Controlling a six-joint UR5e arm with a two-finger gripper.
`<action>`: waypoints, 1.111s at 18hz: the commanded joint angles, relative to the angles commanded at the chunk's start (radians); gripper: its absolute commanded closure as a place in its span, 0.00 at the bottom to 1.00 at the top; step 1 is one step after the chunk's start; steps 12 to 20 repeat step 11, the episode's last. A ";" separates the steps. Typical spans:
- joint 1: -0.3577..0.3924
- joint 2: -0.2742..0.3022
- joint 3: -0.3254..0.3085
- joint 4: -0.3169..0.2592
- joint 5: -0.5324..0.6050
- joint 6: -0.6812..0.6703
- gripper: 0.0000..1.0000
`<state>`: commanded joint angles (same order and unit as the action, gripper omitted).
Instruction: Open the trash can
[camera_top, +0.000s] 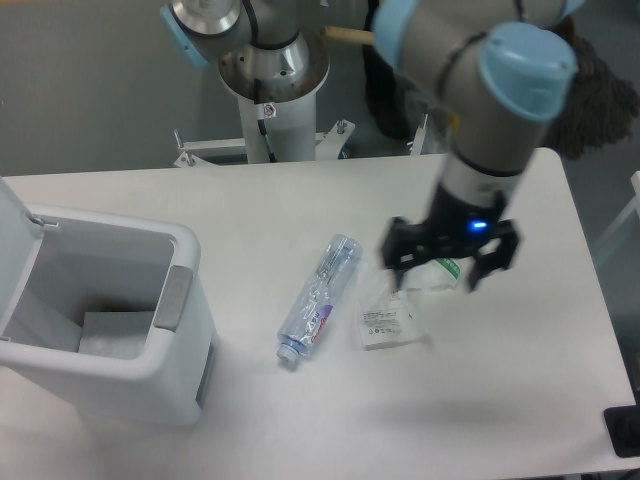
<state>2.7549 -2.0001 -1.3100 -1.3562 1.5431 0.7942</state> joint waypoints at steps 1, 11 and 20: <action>0.015 -0.020 -0.002 0.031 0.000 0.029 0.00; 0.022 -0.094 -0.011 0.230 0.015 0.460 0.00; 0.022 -0.094 -0.011 0.230 0.015 0.460 0.00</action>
